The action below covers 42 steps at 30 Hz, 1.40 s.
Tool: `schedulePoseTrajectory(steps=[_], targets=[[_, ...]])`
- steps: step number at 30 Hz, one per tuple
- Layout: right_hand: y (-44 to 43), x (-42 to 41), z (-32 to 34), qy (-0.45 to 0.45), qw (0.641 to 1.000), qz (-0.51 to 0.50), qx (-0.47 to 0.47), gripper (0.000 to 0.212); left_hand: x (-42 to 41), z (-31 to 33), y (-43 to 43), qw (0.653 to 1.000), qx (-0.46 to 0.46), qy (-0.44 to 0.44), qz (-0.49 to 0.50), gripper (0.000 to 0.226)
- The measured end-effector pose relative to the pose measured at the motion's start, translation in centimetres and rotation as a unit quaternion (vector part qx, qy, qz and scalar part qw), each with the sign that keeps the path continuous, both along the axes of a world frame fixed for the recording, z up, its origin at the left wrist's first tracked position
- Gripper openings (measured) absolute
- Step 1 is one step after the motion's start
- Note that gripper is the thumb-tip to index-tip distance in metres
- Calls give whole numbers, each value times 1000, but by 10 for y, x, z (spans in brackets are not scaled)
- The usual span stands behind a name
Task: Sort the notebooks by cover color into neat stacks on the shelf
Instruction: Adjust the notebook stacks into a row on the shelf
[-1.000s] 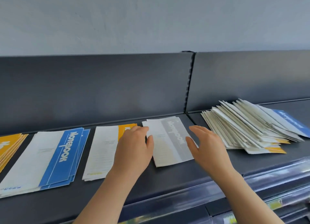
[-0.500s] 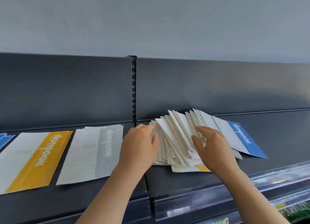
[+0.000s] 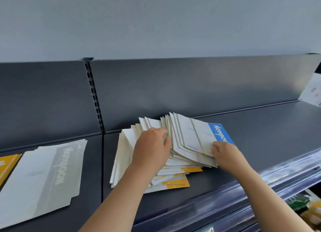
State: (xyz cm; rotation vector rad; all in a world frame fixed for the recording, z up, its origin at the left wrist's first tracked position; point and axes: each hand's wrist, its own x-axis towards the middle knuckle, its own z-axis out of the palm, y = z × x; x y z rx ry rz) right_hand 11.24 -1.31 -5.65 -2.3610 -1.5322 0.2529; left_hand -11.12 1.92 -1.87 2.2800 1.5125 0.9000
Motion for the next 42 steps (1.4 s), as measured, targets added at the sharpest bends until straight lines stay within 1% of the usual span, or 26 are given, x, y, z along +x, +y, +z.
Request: schedulePoseTrajectory(steps=[3,6,8,10,12,14,15,17,21,23,24,26,28,29,31,34,37,38,40,42], targets=[[-1,2,-4,39,998,52,27,25,19,-4,6,1000,-16,10,-13,31],[0,0,-4,70,985,136,80,27,30,-8,10,999,-33,17,-11,30],[0,-1,-2,101,971,194,99,30,36,-9,14,999,-35,22,11,31],[3,4,0,128,958,238,93,32,44,-7,16,998,-39,29,47,31],[8,18,1,130,961,225,93,30,51,-7,15,995,-50,34,78,26],[15,34,2,102,975,180,79,29,56,-9,14,993,-52,39,100,24],[17,40,1,81,979,174,64,29,58,-11,13,992,-49,37,112,24],[19,46,-5,63,976,202,48,31,61,-13,12,990,-45,27,131,22],[16,41,-11,97,956,267,72,36,66,-16,11,983,-65,3,170,30],[16,40,-10,135,952,264,78,35,64,-14,9,980,-79,-13,184,26],[16,41,-9,152,954,247,81,34,63,-14,9,979,-81,-21,188,23],[19,44,-10,137,962,218,87,30,61,-12,6,977,-77,-43,193,18],[22,45,-13,103,967,223,72,31,61,-10,2,976,-71,-67,197,16],[22,44,-13,104,966,231,62,33,62,-9,0,974,-68,-77,200,16],[21,38,-11,126,959,249,50,37,62,-8,-2,972,-69,-86,208,18],[16,28,-5,149,946,280,60,38,61,-8,-6,968,-79,-86,222,22],[19,26,-7,166,950,252,78,28,57,-7,-12,967,-78,-100,222,23],[20,25,-7,170,952,242,83,24,56,-7,-14,965,-78,-116,221,22],[21,17,-5,177,951,240,82,25,51,-6,-20,959,-82,-164,216,21],[22,7,-2,211,941,252,77,25,46,-5,-27,951,-85,-212,208,21]])
